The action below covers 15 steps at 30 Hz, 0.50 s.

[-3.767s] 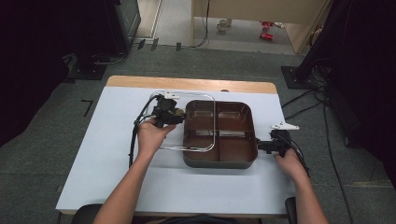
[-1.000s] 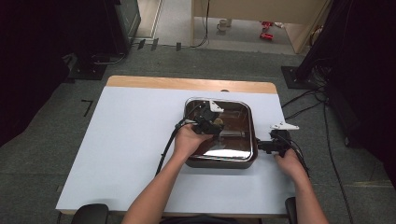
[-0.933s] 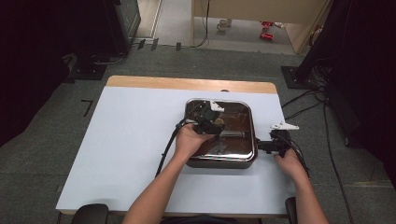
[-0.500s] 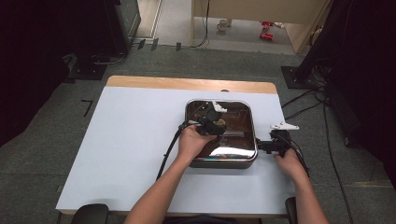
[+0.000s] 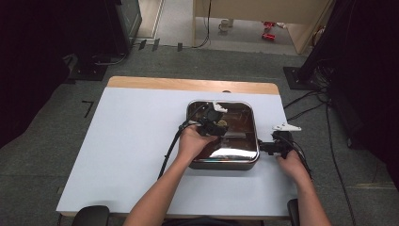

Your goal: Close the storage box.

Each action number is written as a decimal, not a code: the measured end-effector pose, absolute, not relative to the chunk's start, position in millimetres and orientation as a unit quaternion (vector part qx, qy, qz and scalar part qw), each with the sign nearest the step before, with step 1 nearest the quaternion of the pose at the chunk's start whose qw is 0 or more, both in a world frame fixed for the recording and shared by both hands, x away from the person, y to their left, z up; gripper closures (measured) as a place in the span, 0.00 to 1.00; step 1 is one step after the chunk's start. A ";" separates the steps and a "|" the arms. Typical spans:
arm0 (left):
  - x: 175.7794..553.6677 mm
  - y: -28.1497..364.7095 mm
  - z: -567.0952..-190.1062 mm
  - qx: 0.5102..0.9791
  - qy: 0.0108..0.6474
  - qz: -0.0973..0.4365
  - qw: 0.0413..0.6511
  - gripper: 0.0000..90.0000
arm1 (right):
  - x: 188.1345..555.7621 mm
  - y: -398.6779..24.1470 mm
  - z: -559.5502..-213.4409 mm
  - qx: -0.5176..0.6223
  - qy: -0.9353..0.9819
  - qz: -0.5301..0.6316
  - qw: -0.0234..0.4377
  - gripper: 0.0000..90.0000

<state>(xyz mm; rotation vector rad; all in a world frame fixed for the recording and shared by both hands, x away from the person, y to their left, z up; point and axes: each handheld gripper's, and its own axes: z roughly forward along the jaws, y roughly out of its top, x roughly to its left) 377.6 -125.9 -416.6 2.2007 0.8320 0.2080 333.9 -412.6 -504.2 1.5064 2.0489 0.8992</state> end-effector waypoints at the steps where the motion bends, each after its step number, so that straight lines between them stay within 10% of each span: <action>1: 376.9 -123.5 -413.7 0.861 0.322 0.092 0.383 0.56 | 334.0 -412.5 -504.2 0.545 0.741 0.325 0.220 0.12; 15: 363.4 -101.5 -402.9 0.893 0.270 0.115 0.342 0.33 | 333.8 -412.5 -504.1 0.545 0.741 0.325 0.220 0.12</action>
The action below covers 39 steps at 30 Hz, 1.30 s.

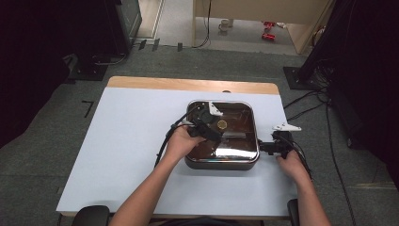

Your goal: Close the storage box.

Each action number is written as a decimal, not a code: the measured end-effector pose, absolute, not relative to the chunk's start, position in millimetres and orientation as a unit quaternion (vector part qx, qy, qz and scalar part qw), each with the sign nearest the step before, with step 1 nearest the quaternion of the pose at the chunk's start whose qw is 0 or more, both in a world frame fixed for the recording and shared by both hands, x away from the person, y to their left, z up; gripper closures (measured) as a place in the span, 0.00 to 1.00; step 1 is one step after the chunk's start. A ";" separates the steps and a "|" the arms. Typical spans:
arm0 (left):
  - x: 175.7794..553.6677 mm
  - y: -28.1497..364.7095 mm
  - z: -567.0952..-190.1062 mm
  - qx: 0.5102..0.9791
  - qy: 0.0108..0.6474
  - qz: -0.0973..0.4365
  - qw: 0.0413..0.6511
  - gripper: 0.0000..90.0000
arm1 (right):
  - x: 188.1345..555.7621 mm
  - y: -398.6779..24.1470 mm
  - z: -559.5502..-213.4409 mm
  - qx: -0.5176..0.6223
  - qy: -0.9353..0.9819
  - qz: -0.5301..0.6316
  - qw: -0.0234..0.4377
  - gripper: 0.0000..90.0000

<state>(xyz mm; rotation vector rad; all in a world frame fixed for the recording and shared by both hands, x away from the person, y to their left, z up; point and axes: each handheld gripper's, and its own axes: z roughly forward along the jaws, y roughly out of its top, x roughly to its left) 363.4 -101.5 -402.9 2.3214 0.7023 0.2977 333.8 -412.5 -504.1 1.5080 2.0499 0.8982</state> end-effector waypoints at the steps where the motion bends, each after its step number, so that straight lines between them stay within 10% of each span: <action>1: 363.4 -101.5 -402.9 0.893 0.270 0.115 0.342 0.33 | 333.8 -412.5 -504.1 0.545 0.741 0.325 0.220 0.12; 39: 327.3 42.3 -420.7 0.838 0.322 0.134 0.420 0.26 | 333.9 -412.4 -504.1 0.545 0.741 0.324 0.220 0.12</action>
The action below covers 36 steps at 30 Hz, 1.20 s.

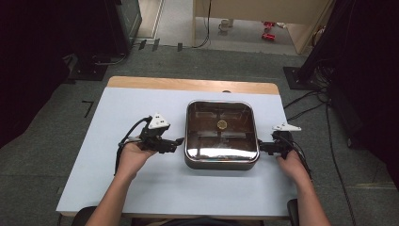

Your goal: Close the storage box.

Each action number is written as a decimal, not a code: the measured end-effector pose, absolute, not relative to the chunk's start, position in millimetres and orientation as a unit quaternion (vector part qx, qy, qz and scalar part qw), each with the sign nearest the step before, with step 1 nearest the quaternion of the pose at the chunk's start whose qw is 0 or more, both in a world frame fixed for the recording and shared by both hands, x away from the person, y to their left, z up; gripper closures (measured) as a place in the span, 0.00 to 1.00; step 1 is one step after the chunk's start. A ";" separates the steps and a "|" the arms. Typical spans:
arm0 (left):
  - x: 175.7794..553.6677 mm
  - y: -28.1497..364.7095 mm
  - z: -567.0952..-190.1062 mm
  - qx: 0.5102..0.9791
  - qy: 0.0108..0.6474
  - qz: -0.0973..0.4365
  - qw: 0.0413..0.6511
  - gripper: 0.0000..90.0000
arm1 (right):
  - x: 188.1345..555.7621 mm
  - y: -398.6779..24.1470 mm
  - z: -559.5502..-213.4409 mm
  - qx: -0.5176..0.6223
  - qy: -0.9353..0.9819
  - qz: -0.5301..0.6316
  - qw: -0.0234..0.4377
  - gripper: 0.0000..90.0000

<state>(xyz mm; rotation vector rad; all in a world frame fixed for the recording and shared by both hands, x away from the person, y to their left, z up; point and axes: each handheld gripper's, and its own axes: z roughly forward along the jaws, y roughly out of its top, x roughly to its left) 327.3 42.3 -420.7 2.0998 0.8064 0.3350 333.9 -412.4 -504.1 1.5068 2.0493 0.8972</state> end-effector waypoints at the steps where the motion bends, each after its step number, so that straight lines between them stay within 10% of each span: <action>1: 326.3 47.7 -426.2 0.838 0.324 0.139 0.416 0.25 | 333.9 -412.4 -504.1 0.545 0.741 0.324 0.220 0.12; 36: 320.6 66.5 -492.8 0.856 0.353 0.118 0.358 0.21 | 334.0 -412.3 -504.1 0.545 0.741 0.325 0.221 0.12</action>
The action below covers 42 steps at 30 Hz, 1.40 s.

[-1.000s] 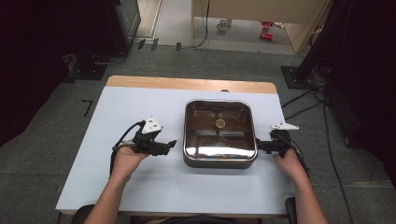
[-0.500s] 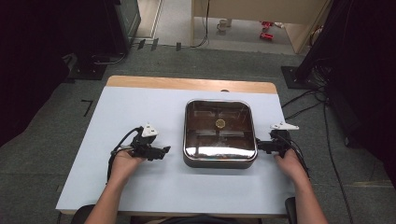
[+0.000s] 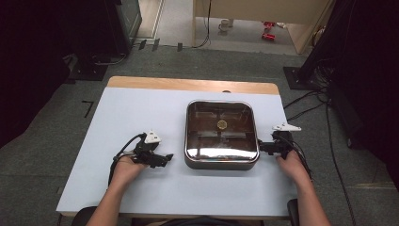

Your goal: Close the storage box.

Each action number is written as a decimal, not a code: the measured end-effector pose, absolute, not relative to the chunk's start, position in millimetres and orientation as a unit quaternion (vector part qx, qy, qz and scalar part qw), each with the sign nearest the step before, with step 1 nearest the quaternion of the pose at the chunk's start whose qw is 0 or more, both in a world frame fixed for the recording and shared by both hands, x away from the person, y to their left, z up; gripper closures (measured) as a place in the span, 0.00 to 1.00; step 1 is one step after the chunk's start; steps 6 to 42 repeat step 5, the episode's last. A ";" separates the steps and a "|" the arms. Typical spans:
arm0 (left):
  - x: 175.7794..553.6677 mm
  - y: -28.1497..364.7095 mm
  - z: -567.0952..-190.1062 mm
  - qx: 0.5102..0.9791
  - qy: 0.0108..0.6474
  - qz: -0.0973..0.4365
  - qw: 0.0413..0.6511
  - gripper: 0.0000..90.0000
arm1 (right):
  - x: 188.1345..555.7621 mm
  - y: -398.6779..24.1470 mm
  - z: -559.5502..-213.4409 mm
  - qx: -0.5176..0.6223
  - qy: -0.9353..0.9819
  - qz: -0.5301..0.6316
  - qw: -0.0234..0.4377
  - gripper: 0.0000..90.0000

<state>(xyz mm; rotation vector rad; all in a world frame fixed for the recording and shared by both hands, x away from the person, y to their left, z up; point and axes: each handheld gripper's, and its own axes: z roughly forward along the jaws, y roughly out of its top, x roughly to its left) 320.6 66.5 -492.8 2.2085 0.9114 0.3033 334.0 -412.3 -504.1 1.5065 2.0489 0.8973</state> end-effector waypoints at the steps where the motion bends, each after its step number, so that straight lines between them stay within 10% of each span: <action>1: 319.9 65.6 -493.2 0.857 0.352 0.123 0.356 0.21 | 334.0 -412.3 -504.1 0.545 0.741 0.324 0.221 0.12; 42: 318.6 62.0 -491.8 0.852 0.368 0.126 0.350 0.21 | 333.9 -412.3 -504.1 0.545 0.741 0.325 0.221 0.12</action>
